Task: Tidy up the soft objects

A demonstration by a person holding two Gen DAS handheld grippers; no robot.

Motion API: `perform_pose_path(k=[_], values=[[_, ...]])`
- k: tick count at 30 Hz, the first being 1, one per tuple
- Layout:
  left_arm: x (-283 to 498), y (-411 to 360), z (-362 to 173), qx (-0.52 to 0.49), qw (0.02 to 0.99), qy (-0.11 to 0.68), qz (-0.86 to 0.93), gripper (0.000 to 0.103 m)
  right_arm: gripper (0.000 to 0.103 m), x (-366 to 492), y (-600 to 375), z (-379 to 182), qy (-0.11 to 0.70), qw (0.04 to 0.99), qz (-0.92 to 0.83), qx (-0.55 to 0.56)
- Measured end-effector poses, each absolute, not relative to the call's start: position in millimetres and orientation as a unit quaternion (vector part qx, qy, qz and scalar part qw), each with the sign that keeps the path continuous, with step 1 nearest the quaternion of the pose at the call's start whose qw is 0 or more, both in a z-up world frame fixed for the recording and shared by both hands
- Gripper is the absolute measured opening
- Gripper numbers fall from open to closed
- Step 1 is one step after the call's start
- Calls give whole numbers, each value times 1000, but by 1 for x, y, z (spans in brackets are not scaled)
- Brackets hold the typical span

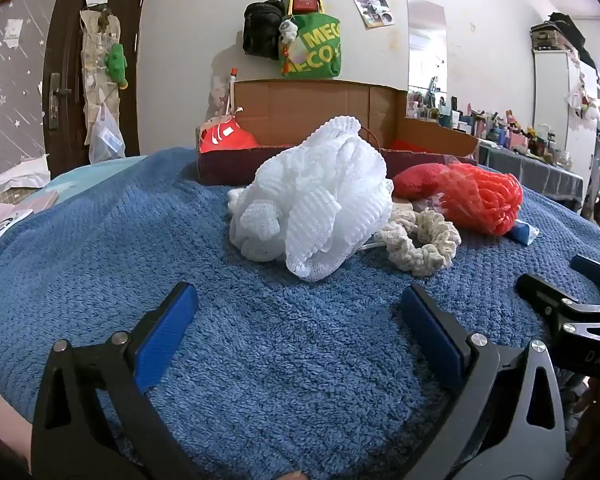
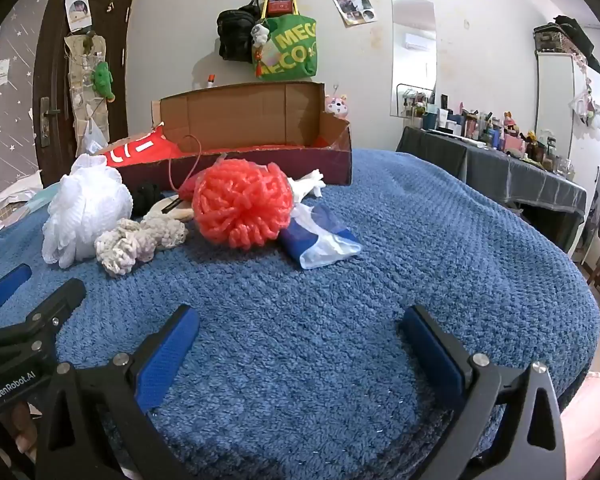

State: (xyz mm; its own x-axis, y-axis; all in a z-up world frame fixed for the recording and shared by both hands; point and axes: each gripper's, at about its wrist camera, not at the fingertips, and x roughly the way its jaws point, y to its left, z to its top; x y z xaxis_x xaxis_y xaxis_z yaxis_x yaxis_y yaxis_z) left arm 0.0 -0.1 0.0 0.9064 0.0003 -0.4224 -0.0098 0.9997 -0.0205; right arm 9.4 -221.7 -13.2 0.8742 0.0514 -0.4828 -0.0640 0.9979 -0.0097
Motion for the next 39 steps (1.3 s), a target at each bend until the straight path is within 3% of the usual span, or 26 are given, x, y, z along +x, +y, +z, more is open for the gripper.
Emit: perform_pose_path(k=[39], values=[[0,0,0,-15,976,219,2,103,103,11,-220,-15,249,968,29,-15]])
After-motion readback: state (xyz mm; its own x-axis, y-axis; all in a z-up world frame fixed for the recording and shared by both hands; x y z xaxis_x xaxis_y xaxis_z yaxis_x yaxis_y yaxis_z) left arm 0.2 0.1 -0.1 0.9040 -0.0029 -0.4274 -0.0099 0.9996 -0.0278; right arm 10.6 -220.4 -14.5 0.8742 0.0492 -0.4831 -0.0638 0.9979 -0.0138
